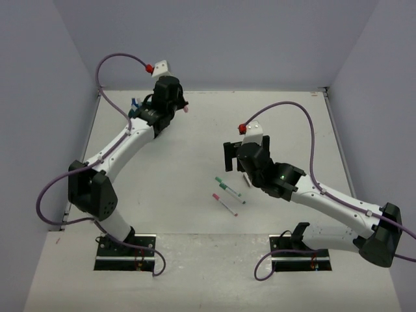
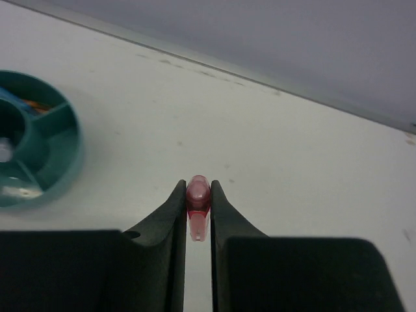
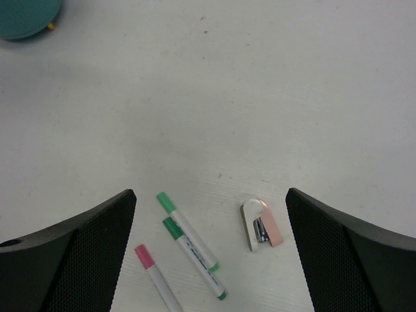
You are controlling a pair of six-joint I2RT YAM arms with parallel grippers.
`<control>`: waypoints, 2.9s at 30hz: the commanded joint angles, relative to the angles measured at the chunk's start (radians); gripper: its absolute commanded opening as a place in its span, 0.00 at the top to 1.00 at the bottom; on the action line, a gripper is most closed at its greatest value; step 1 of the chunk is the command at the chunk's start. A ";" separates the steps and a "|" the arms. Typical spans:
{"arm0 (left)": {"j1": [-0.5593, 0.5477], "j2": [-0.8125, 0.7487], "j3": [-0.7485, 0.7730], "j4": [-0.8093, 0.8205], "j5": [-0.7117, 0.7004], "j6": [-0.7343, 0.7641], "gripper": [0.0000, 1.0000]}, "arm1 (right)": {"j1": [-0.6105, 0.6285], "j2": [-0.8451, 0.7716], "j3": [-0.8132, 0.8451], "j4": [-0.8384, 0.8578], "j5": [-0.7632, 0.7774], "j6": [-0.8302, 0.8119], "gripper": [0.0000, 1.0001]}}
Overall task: Sort the stationery into containers
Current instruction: Place the stationery in the storage box, then pick up the pen from the center of the board.
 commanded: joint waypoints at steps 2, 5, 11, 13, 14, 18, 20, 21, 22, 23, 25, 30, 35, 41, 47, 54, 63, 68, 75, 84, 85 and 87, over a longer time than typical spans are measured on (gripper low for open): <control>0.147 0.243 0.242 -0.106 -0.293 0.042 1.00 | 0.001 -0.074 -0.033 0.009 0.065 0.061 0.01; 0.214 0.359 0.384 -0.154 -0.279 0.046 1.00 | -0.001 -0.094 -0.044 -0.002 0.058 0.074 0.01; 0.297 0.482 0.514 -0.168 -0.231 0.055 1.00 | -0.001 -0.126 -0.060 -0.006 0.033 0.077 0.01; 0.311 0.502 0.515 -0.176 -0.221 0.051 1.00 | -0.001 -0.126 -0.061 -0.007 0.034 0.073 0.01; 0.311 0.500 0.501 -0.175 -0.227 0.048 1.00 | -0.001 -0.123 -0.059 -0.007 0.038 0.072 0.01; 0.315 0.476 0.426 -0.134 -0.237 0.043 1.00 | 0.000 -0.102 -0.046 -0.009 0.036 0.067 0.01; 0.321 0.476 0.416 -0.131 -0.238 0.042 0.99 | -0.001 -0.092 -0.035 -0.013 0.029 0.064 0.01; 0.323 0.479 0.415 -0.132 -0.238 0.044 0.97 | -0.001 -0.089 -0.032 -0.015 0.023 0.063 0.01; 0.324 0.482 0.418 -0.134 -0.239 0.047 0.83 | -0.001 -0.087 -0.032 -0.017 0.017 0.061 0.01; 0.326 0.485 0.417 -0.134 -0.238 0.046 0.75 | -0.001 -0.086 -0.032 -0.018 0.013 0.059 0.01; 0.332 0.488 0.417 -0.132 -0.227 0.050 0.61 | -0.001 -0.086 -0.035 -0.021 0.007 0.057 0.01; 0.336 0.463 0.415 -0.128 -0.202 0.045 0.40 | 0.000 -0.089 -0.048 -0.021 -0.005 0.045 0.01; 0.333 0.362 0.397 -0.096 -0.081 0.026 0.23 | -0.004 -0.058 -0.059 -0.024 -0.128 -0.029 0.01; 0.312 0.174 0.335 -0.058 0.175 0.028 0.01 | -0.004 0.153 0.039 -0.244 -0.402 -0.102 0.36; 0.284 -0.077 0.177 -0.012 0.366 0.062 0.00 | 0.049 0.332 0.039 -0.332 -0.494 -0.067 0.57; 0.281 -0.412 -0.167 0.054 0.478 0.061 0.00 | 0.102 0.442 0.045 -0.322 -0.586 -0.033 0.63; 0.281 -0.563 -0.358 0.055 0.589 0.056 0.00 | 0.110 0.571 0.076 -0.274 -0.556 -0.023 0.68; 0.281 -0.600 -0.403 0.051 0.646 0.059 0.00 | 0.108 0.666 0.093 -0.261 -0.565 -0.032 0.85; 0.281 -0.608 -0.523 0.081 0.804 0.025 0.00 | 0.108 0.520 0.084 -0.216 -0.515 -0.041 1.00; 0.188 -0.605 -0.643 0.421 1.198 -0.127 0.00 | 0.068 0.023 -0.065 0.259 -0.781 -0.133 1.00; 0.173 -0.601 -0.654 0.473 1.259 -0.147 0.00 | 0.061 0.018 -0.054 0.259 -0.783 -0.126 1.00; 0.144 -0.588 -0.662 0.537 1.300 -0.168 0.00 | 0.055 0.010 -0.041 0.263 -0.768 -0.124 1.00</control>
